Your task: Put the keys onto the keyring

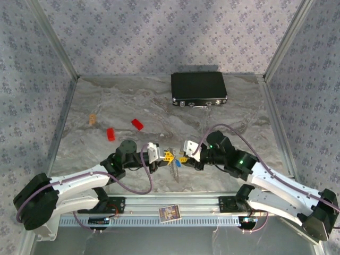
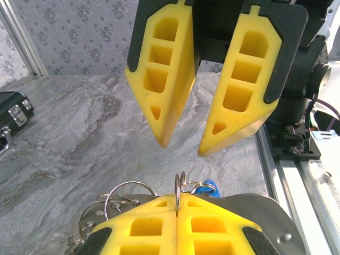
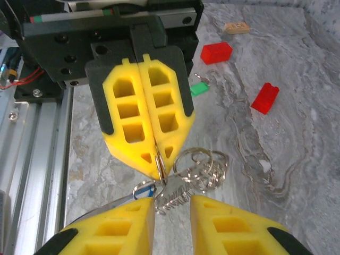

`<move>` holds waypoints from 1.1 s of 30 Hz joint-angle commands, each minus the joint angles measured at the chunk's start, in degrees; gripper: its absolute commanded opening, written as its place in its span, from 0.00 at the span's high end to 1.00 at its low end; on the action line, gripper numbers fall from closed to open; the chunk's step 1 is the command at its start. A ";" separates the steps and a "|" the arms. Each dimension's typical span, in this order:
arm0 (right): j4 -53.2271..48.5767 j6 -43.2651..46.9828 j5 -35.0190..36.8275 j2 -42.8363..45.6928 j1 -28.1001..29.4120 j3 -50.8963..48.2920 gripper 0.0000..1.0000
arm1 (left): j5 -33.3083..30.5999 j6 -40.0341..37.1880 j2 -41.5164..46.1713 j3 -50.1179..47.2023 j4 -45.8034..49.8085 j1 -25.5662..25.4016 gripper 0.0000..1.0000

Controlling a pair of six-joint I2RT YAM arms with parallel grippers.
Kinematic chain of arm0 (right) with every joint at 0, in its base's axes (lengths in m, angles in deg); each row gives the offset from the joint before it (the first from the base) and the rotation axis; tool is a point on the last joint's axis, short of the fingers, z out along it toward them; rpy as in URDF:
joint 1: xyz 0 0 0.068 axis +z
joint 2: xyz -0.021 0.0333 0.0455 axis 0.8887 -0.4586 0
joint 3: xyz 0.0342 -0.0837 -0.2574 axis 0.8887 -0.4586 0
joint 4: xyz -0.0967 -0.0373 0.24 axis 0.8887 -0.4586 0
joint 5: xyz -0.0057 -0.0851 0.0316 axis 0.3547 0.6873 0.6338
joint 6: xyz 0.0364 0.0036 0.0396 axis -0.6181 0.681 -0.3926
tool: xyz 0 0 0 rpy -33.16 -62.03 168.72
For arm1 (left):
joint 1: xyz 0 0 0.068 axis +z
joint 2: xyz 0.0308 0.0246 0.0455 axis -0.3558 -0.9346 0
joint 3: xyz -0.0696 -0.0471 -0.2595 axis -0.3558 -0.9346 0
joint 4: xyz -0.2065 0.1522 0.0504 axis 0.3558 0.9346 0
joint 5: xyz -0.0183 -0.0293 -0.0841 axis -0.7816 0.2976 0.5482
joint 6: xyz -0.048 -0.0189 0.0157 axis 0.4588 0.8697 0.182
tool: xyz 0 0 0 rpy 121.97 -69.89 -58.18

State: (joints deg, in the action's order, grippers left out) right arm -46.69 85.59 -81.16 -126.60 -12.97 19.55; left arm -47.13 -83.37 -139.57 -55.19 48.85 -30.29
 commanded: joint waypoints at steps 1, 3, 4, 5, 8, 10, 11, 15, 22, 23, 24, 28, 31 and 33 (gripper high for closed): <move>3.52 -2.04 -3.69 -1.06 -0.25 -0.51 0.76 | 2.65 -1.07 -0.35 2.07 -2.67 -0.11 1.00; 4.46 -2.35 -4.26 -1.94 -0.23 -0.41 0.77 | 3.02 -1.16 -0.48 2.27 -2.58 -0.15 1.00; 4.93 -2.48 -4.57 -2.42 -0.25 -0.43 0.77 | 3.21 -1.16 -0.53 2.25 -2.59 -0.12 1.00; 5.32 -2.67 -4.78 -2.74 -0.25 -0.51 0.78 | 3.25 -1.25 -0.61 2.25 -2.58 -0.11 1.00; 5.67 -2.70 -5.02 -3.62 -0.23 -0.45 0.81 | 3.49 -1.34 -0.61 2.29 -2.65 -0.11 1.00; 5.36 -2.65 -4.96 -3.92 -0.22 -0.41 0.82 | 3.62 -1.34 -0.70 2.34 -2.62 -0.15 1.00; 5.22 -2.50 -4.88 -4.16 -0.25 -0.43 0.82 | 3.77 -1.34 -0.68 2.34 -2.67 -0.11 1.00; 4.51 -2.00 -4.87 -5.01 -0.25 -0.28 0.83 | 4.34 -1.34 -0.95 2.54 -2.67 -0.11 1.00; 3.25 -1.19 -5.48 -6.85 -0.28 0.62 0.92 | 5.55 -1.01 -0.88 2.69 -3.24 -0.11 1.00; 2.99 -1.00 -5.66 -6.89 -0.33 0.80 0.96 | 5.56 -0.81 -0.88 2.69 -3.37 -0.11 1.00; 2.79 -0.77 -5.90 -7.00 -0.43 1.02 1.00 | 5.50 -0.73 -0.90 2.62 -3.40 -0.11 1.00; 0.39 0.88 -5.38 -6.65 -0.56 2.21 1.00 | 2.66 -0.53 -0.47 2.85 -1.24 -0.15 0.90; -2.66 2.71 -4.23 -6.60 -0.60 3.76 1.00 | 0.48 -0.96 0.63 3.29 2.60 -0.11 0.80; -4.60 3.97 -3.53 -7.04 -0.58 5.03 1.00 | -0.51 -1.86 1.33 3.85 6.07 -0.11 0.78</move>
State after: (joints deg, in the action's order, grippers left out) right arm -47.44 86.80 -85.62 -133.28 -13.23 21.28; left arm -46.40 -84.22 -140.14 -53.96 52.13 -30.18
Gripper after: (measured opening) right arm 0.052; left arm 0.218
